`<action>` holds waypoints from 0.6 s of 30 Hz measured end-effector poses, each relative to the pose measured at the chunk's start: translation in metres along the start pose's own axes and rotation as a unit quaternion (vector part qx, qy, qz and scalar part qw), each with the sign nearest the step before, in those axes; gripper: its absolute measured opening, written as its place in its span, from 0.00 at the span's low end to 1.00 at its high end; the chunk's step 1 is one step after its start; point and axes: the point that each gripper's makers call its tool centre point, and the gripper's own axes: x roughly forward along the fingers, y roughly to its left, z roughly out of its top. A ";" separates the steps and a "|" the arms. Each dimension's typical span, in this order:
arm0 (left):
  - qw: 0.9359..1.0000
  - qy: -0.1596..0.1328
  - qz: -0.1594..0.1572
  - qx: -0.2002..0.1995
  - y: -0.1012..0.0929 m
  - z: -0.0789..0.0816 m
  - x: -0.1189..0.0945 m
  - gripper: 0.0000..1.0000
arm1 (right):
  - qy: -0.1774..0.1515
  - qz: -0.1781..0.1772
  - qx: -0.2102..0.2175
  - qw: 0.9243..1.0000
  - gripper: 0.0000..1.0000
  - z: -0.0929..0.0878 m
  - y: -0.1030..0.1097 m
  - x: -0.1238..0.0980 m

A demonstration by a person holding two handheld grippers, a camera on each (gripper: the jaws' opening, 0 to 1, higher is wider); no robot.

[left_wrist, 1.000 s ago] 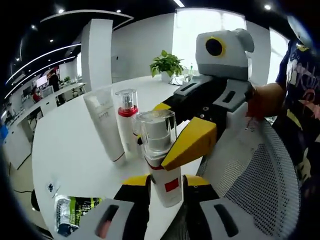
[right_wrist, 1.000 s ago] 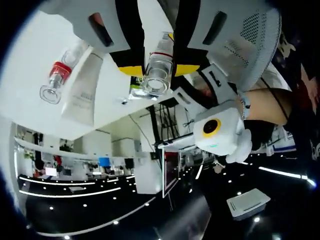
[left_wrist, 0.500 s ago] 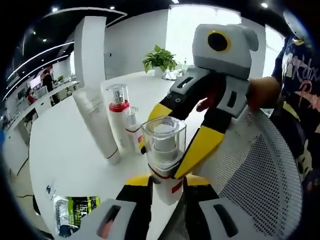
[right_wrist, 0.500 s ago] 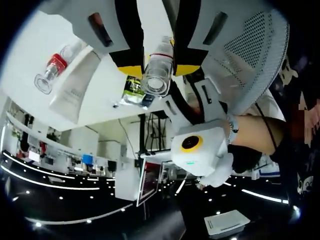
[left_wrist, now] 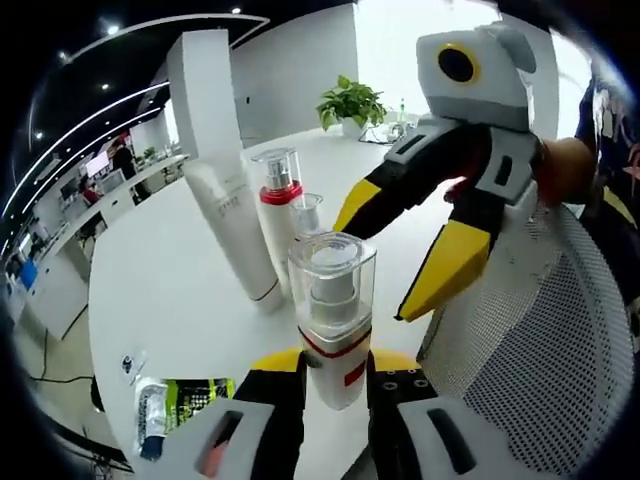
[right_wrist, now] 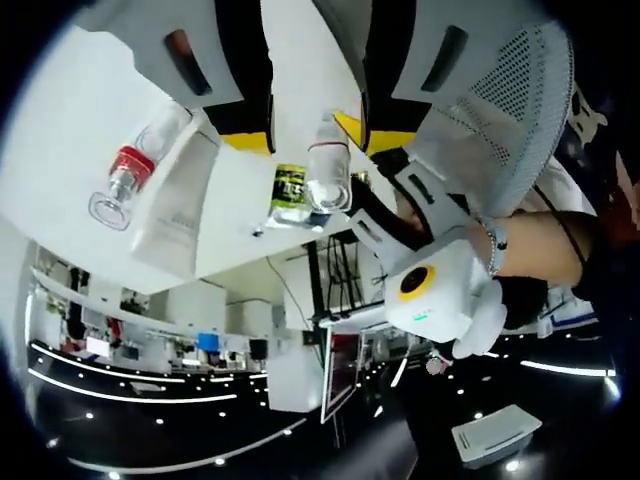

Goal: Arrange the skincare products in the storage area until every visible bottle or jar stands upright without overlapping.

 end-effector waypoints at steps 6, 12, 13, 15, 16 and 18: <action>0.998 -0.006 0.030 -0.052 0.015 0.019 0.008 0.22 | 0.030 -0.040 0.041 0.998 0.31 -0.015 -0.020 -0.002; 0.997 -0.006 0.053 -0.055 0.025 0.029 0.029 0.22 | 0.092 -0.100 0.005 0.991 0.28 -0.036 -0.038 -0.005; 0.998 -0.026 0.050 -0.036 0.026 0.035 0.036 0.22 | 0.094 -0.101 0.008 0.990 0.27 -0.038 -0.038 -0.004; 0.997 -0.054 0.043 -0.016 0.025 0.041 0.046 0.22 | 0.100 -0.103 0.017 0.989 0.26 -0.041 -0.039 -0.006; 0.998 -0.046 0.044 -0.021 0.027 0.036 0.049 0.22 | 0.102 -0.108 0.025 0.989 0.26 -0.042 -0.042 -0.007; 0.998 -0.047 0.042 -0.025 0.031 0.031 0.059 0.22 | 0.102 -0.116 0.034 0.987 0.26 -0.043 -0.046 -0.009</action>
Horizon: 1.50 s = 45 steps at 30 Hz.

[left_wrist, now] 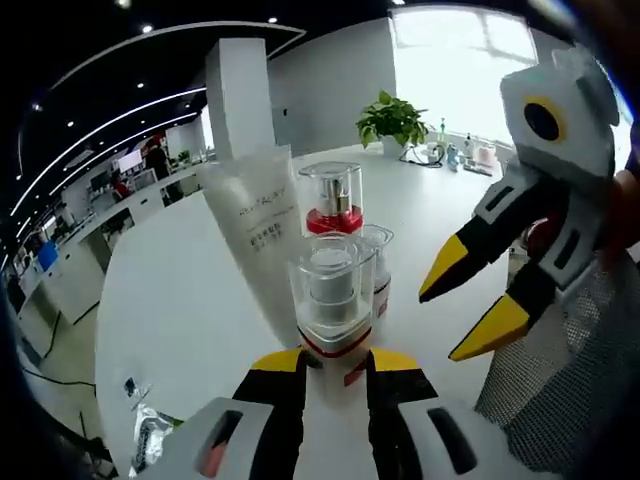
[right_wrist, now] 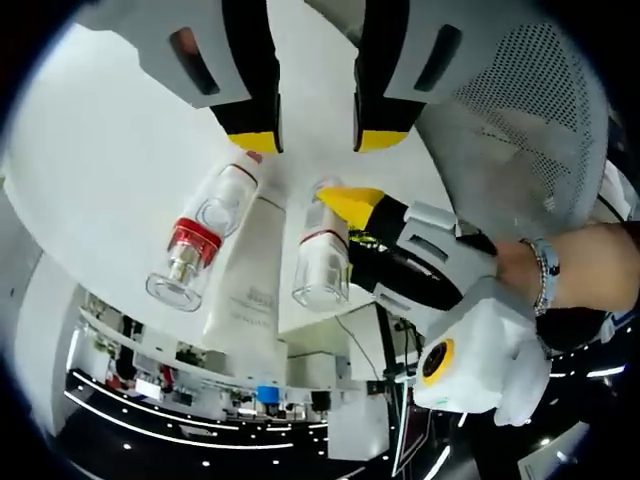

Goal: Arrange the skincare products in the storage area until every visible bottle or jar stands upright without overlapping.

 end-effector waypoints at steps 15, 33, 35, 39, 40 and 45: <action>0.999 -0.036 0.001 -0.030 -0.012 0.003 0.032 0.22 | 0.023 -0.016 0.034 0.999 0.23 -0.010 -0.011 0.004; 0.998 -0.026 -0.021 -0.052 -0.018 -0.004 0.038 0.37 | 0.043 -0.014 0.043 0.998 0.22 -0.019 -0.009 0.009; 0.998 -0.026 -0.023 -0.055 -0.017 -0.005 0.037 0.39 | 0.047 -0.015 0.042 0.998 0.23 -0.021 -0.009 0.009; 0.998 -0.015 -0.028 -0.059 -0.013 -0.009 0.036 0.38 | 0.053 -0.017 0.039 0.998 0.23 -0.023 -0.010 0.010; 0.997 -0.009 -0.038 -0.064 -0.014 -0.012 0.034 0.38 | 0.053 -0.018 0.038 0.998 0.23 -0.024 -0.010 0.010; 0.997 0.019 -0.052 -0.048 -0.012 -0.029 0.025 0.25 | 0.064 -0.015 0.038 0.997 0.23 -0.030 -0.008 0.011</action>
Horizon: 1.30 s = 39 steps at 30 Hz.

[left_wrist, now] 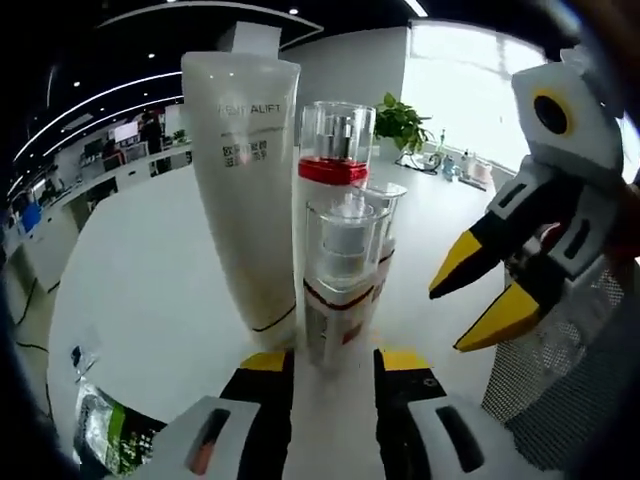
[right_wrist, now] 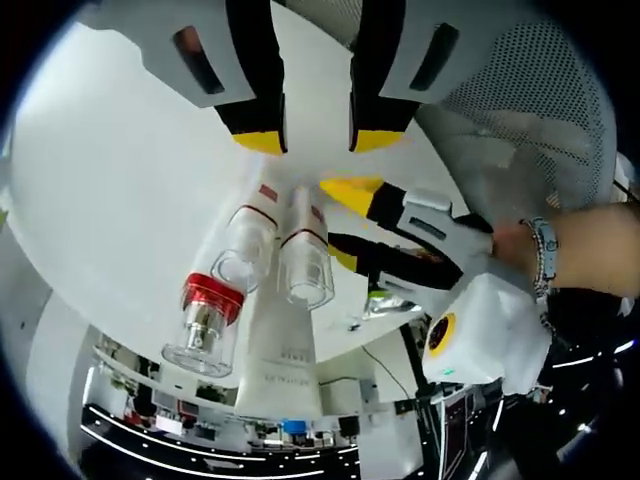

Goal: Arrange the skincare products in the storage area until every visible bottle or jar stands upright without overlapping.

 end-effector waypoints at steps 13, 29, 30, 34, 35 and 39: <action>1.000 -0.025 0.015 0.001 0.001 0.014 0.002 0.16 | 0.004 -0.012 0.022 1.000 0.23 -0.004 -0.009 0.001; 1.000 -0.030 0.004 0.008 -0.004 0.019 0.006 0.16 | 0.001 -0.034 0.051 0.998 0.24 0.026 -0.037 0.020; 1.000 -0.028 0.004 0.011 -0.005 0.018 0.006 0.16 | 0.003 -0.043 0.045 0.998 0.24 0.025 -0.041 0.021; 1.000 -0.024 0.000 0.012 -0.006 0.017 0.007 0.17 | -0.003 -0.047 0.030 0.998 0.24 0.016 -0.044 0.024; 1.000 -0.023 -0.002 0.011 -0.006 0.016 0.007 0.17 | -0.001 -0.042 0.038 0.998 0.24 0.012 -0.044 0.026; 1.000 -0.020 -0.006 0.012 -0.006 0.015 0.010 0.18 | -0.017 -0.027 0.041 0.999 0.22 0.020 -0.040 0.026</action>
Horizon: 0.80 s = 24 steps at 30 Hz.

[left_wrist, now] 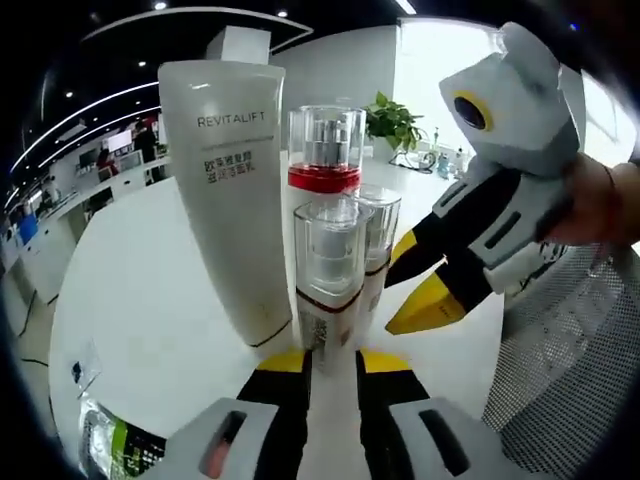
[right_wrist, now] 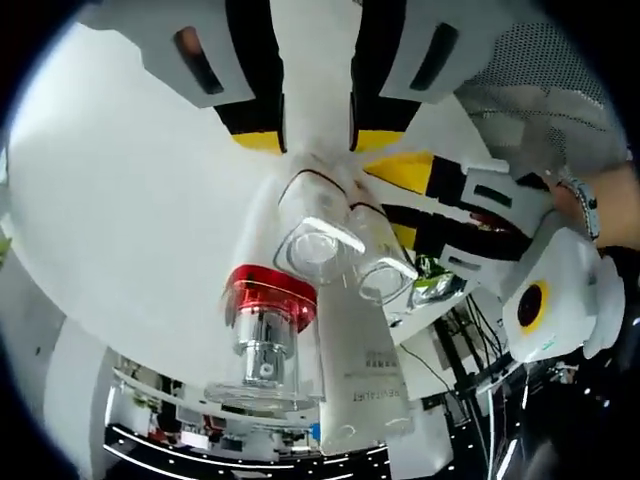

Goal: Arrange the skincare products in the storage area until every visible bottle or jar stands upright without overlapping.

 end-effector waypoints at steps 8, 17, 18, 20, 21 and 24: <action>1.000 0.006 -0.002 0.005 0.002 -0.001 -0.002 0.21 | 0.007 -0.001 -0.008 1.000 0.21 -0.002 0.001 0.002; 0.996 0.058 0.056 0.024 0.044 -0.021 -0.012 0.17 | 0.039 0.005 0.000 0.999 0.21 -0.016 0.003 0.001; 0.997 0.057 0.054 0.025 0.045 -0.020 -0.012 0.17 | 0.038 0.007 0.002 0.999 0.21 -0.016 0.003 0.001; 0.996 0.057 0.052 0.037 0.050 -0.017 -0.012 0.17 | 0.033 0.008 0.001 0.999 0.21 -0.013 0.004 0.000; 0.996 0.058 0.057 0.046 0.056 -0.015 -0.011 0.17 | 0.032 0.008 0.001 0.999 0.21 -0.012 0.004 0.000; 0.996 0.045 0.052 0.057 0.062 -0.005 -0.009 0.16 | 0.037 0.013 -0.002 0.999 0.21 -0.015 0.007 0.001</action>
